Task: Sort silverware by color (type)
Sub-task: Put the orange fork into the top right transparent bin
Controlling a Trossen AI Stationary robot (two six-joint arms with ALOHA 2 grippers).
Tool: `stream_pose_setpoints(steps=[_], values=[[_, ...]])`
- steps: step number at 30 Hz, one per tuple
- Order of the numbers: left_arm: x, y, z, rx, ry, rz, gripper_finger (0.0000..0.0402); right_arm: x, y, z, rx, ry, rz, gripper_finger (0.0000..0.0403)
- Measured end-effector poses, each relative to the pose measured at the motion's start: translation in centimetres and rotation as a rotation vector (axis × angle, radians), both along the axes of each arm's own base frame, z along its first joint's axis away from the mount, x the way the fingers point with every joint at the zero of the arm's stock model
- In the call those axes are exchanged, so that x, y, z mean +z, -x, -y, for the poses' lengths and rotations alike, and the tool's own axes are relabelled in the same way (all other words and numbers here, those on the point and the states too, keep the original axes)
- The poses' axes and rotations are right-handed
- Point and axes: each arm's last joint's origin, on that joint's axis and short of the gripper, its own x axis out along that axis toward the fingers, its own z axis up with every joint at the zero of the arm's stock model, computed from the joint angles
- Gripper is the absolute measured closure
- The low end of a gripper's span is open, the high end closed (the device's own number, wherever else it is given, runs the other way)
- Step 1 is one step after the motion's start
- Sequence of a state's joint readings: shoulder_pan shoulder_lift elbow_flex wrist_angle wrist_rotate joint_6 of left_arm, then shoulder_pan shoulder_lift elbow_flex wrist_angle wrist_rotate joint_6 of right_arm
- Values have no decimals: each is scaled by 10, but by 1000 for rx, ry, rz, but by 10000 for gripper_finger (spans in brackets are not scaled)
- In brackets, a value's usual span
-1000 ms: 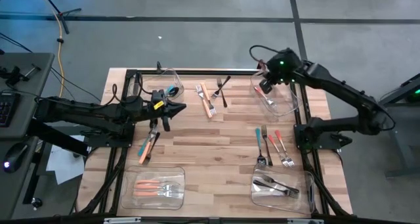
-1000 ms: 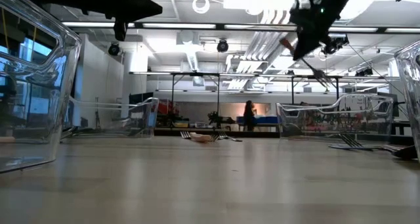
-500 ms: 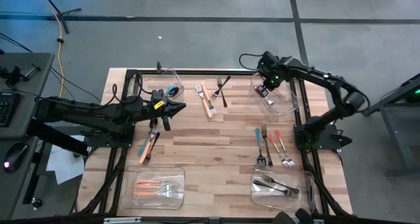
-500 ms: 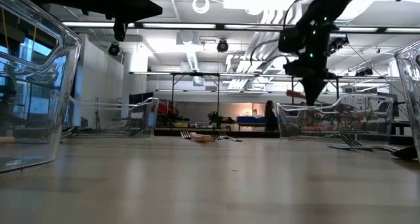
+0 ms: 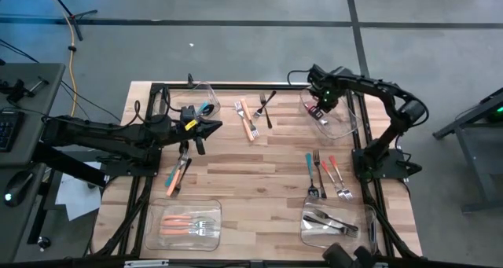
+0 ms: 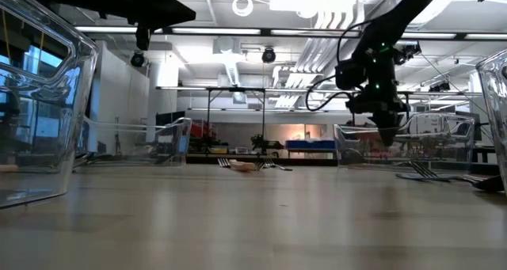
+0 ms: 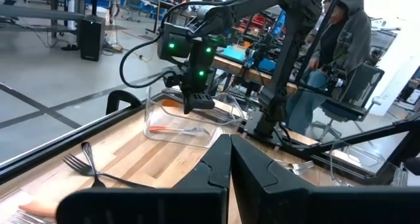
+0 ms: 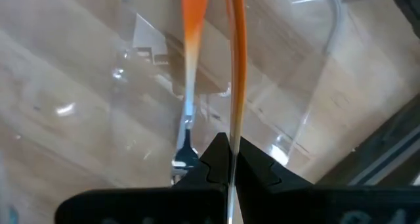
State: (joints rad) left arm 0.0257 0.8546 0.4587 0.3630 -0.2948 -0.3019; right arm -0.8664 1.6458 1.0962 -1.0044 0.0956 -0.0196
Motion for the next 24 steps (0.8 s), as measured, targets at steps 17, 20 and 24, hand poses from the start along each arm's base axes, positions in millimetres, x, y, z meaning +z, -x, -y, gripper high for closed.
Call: stream_pose_setpoints(steps=[17, 20, 24], values=[[0, 0, 0, 10, 0, 1, 401, 0, 6, 12, -91, 11, 83, 403], [0, 0, 0, 10, 0, 1, 401, -1, 6, 12, -94, 6, 88, 403], [0, 0, 0, 10, 8, 3, 401, -13, 11, 6, -123, -47, 102, 403]])
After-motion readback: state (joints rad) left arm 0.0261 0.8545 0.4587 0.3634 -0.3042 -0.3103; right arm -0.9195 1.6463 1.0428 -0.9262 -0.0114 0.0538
